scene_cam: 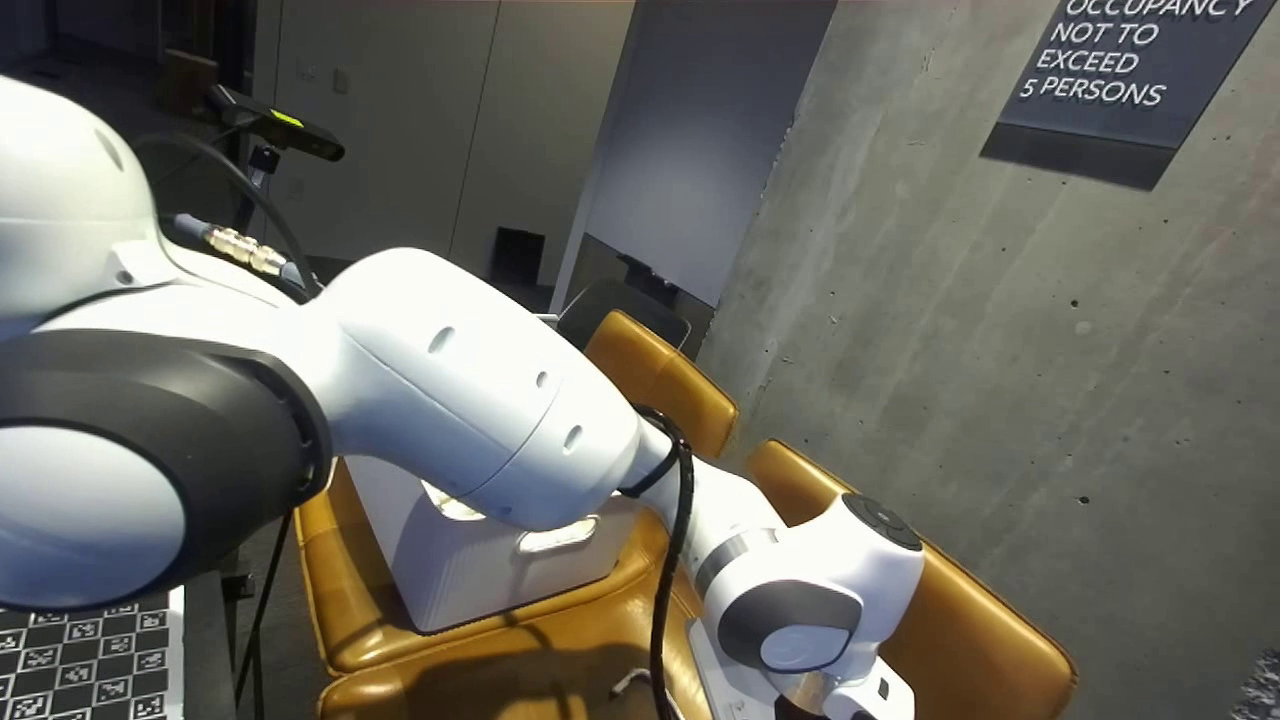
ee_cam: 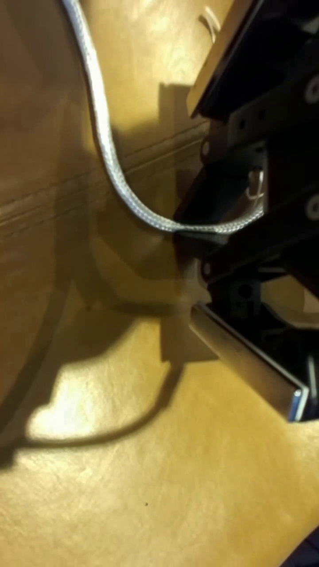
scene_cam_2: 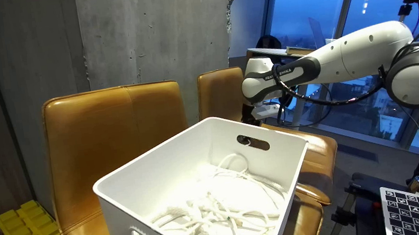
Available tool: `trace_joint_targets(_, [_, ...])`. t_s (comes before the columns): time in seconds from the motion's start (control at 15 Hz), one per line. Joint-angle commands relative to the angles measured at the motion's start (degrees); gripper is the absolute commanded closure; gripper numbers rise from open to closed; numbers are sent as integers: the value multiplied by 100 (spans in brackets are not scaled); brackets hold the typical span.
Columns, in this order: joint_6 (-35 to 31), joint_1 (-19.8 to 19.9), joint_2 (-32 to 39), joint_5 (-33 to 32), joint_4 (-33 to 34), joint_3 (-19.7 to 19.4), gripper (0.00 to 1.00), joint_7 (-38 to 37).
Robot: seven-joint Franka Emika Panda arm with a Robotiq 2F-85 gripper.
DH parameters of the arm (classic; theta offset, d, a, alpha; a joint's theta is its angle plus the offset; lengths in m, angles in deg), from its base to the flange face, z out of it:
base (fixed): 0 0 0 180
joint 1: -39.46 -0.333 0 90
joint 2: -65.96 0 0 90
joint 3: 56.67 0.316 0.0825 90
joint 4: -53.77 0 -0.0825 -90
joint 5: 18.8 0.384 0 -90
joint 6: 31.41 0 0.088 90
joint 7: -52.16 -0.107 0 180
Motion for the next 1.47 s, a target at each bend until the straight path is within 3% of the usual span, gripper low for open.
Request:
trace_joint_targets(0.0, [142, 47, 86, -74, 207, -76, 97, 35])
trace_joint_targets(0.47, [296, -236, -899, -14, -204, 43, 97, 310])
trace_joint_targets(0.87, [896, -719, -1907, -79, -422, -3, 97, 461])
trace_joint_targets(1.13, [1835, -771, -2672, 145, -1011, 247, 97, 1140])
trace_joint_targets(1.4, [2251, -789, -3529, 181, -1919, 429, 97, 1792])
